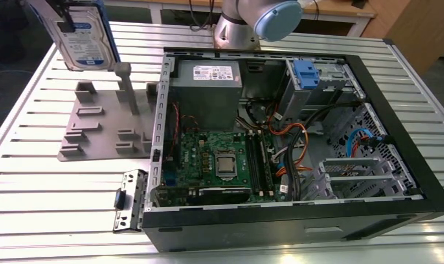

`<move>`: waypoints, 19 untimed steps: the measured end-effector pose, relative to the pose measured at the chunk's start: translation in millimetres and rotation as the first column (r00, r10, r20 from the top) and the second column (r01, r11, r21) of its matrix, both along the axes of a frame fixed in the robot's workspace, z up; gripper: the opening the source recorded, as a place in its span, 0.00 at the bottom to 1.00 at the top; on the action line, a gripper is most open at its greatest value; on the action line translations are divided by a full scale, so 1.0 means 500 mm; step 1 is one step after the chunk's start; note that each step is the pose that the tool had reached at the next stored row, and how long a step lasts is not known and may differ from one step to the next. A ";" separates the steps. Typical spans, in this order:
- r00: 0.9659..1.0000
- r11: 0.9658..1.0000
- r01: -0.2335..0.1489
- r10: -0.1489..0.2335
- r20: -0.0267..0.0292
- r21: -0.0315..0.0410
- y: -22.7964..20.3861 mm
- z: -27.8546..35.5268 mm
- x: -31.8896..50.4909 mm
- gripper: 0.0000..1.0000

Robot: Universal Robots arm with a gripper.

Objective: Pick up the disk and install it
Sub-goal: 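Pick up the disk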

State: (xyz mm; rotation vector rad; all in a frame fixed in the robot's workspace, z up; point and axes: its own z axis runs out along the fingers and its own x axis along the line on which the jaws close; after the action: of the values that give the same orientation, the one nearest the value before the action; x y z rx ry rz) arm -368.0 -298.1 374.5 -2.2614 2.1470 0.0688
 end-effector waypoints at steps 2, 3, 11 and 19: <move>1.000 1.000 0.000 0.000 0.000 0.000 0.0000 0.005 0.000 0.36; 1.000 1.000 0.000 0.000 0.000 0.000 0.0000 0.008 0.000 0.36; 1.000 1.000 0.000 0.000 0.000 0.000 0.0000 0.044 0.000 0.36; 1.000 1.000 0.000 0.000 0.000 0.000 0.0000 0.068 0.000 0.36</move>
State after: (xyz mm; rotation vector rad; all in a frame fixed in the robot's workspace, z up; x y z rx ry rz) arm -368.0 -298.1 408.3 -2.2612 2.1470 0.0688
